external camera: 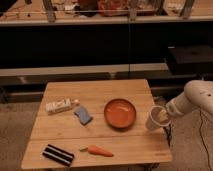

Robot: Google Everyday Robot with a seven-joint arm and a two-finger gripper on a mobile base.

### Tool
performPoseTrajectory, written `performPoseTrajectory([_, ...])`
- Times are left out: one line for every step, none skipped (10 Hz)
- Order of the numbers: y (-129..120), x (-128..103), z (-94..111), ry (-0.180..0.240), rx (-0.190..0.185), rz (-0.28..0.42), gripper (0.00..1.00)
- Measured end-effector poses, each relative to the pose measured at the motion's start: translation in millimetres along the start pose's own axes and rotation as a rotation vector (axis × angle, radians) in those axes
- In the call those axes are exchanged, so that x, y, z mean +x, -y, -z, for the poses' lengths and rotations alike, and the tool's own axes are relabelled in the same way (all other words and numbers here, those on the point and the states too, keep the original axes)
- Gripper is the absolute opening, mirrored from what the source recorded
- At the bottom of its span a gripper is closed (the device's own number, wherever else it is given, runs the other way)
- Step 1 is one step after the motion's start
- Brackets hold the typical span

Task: Place the ceramic cup in the ceramic bowl

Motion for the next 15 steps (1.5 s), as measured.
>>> performPoseTrajectory([0, 3, 1, 0.002, 0.0, 0.015, 0.01])
performPoseTrajectory([4, 8, 1, 0.003, -0.003, 0.031, 0.01])
performPoseTrajectory([10, 12, 0, 0.004, -0.006, 0.038, 0.01])
performPoseTrajectory([23, 19, -3, 0.006, -0.007, 0.047, 0.01])
performPoseTrajectory([33, 28, -5, 0.008, -0.008, 0.058, 0.01])
performPoseTrajectory([40, 35, -6, 0.009, -0.009, 0.067, 0.01])
performPoseTrajectory([42, 38, -5, 0.009, -0.011, 0.072, 0.01])
performPoseTrajectory([42, 41, -5, 0.01, -0.013, 0.082, 0.01])
performPoseTrajectory([48, 46, -8, 0.013, -0.013, 0.098, 0.01])
performPoseTrajectory([54, 52, -11, 0.012, -0.013, 0.11, 0.01])
performPoseTrajectory([60, 57, -17, 0.013, -0.013, 0.118, 0.01])
performPoseTrajectory([67, 63, -20, 0.013, -0.013, 0.128, 0.01])
performPoseTrajectory([69, 66, -22, 0.014, -0.014, 0.135, 0.01])
performPoseTrajectory([71, 69, -24, 0.015, -0.014, 0.142, 0.01])
performPoseTrajectory([75, 73, -26, 0.015, -0.013, 0.156, 0.01])
